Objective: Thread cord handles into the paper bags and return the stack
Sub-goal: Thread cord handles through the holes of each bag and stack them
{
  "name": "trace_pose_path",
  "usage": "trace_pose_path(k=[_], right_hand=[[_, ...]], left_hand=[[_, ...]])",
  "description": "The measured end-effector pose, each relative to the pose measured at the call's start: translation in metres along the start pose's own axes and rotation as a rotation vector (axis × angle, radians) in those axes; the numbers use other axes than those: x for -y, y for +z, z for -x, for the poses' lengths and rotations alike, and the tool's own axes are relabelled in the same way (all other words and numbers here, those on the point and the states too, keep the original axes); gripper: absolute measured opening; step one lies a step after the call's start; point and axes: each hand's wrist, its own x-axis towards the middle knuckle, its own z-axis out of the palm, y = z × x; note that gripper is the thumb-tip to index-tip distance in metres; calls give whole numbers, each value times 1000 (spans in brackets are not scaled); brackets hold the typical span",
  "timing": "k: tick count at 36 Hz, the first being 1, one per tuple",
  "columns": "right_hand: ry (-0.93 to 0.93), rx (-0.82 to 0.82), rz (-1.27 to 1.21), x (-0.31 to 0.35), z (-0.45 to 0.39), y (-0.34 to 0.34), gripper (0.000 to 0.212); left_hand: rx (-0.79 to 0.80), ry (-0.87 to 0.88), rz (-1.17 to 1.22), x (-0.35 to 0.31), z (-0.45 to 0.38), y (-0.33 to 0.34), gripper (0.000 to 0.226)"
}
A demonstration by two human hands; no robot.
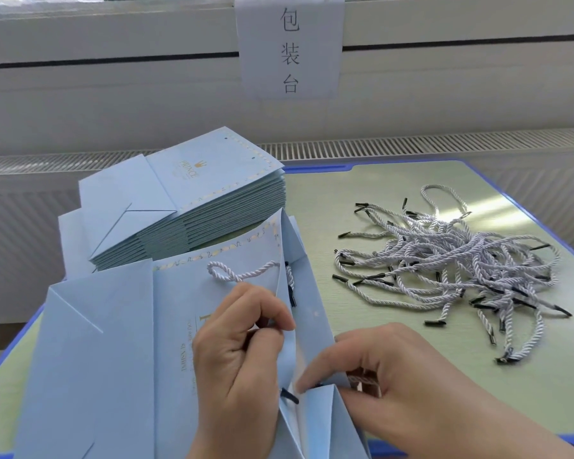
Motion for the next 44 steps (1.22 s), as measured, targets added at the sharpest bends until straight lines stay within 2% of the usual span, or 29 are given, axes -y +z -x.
trace_pose_path(k=[3,6,10,13,15,18,21,24,26,28,31,33,35,38,41,44], right_hand=[[-13,-93,25,-2,1,9,29],[-100,-317,68,-13,7,22,18],[-193,-576,153,-18,11,35,13],[-281,-652,205,-19,11,31,10],[-267,-602,81,-16,10,21,14],[-148,-416,-306,-10,6,7,16],[-83,-307,-398,-10,3,0,14],[-28,-345,-533,-10,0,-4,27],[58,-439,-541,-16,-5,-6,26],[121,-435,-499,-20,-12,-7,29],[227,-205,-487,-16,-25,-5,55],[240,-32,-634,-12,-31,-2,65],[231,57,-730,-10,-31,-2,71],[253,47,-866,-16,-24,-9,66],[315,-36,-1044,-21,-12,-21,55],[322,-126,-1100,-24,4,-38,46]], left_hand=[[2,-8,-8,0,-1,0,28],[15,-18,-26,-1,-1,0,29],[28,-43,-44,1,-2,0,28],[38,-101,-52,3,-2,1,27],[60,-91,-91,3,-3,1,27],[77,-71,-138,3,-2,1,28],[46,-90,-108,2,-1,1,29],[12,-120,-49,-1,-1,0,28],[-10,-159,17,-3,-1,0,27],[-16,-195,67,-4,-2,-2,26],[-26,-252,154,-6,-3,-5,25],[-35,-281,204,-6,-4,-6,23],[-49,-299,237,-6,-4,-7,22],[-50,-304,240,-6,-4,-7,22],[-34,-279,190,-6,-4,-7,23],[-31,-251,140,-5,-4,-5,22]])
